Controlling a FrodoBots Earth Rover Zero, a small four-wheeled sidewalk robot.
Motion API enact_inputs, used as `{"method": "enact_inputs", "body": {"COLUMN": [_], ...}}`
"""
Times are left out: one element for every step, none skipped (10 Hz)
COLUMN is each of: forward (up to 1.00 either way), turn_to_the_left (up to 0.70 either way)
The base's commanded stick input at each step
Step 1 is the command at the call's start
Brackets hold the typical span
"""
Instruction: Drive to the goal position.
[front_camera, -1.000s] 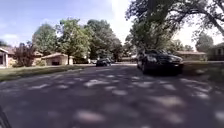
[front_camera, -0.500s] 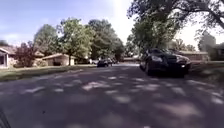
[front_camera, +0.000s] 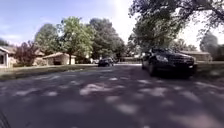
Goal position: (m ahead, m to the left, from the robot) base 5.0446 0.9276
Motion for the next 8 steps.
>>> {"method": "enact_inputs", "body": {"forward": [0.69, 0.69, 0.69, 0.69, 0.69, 0.69, 0.69, 0.69], "turn_to_the_left": [0.03, 0.03, 0.03, 0.03, 0.03, 0.03, 0.03, 0.03]}}
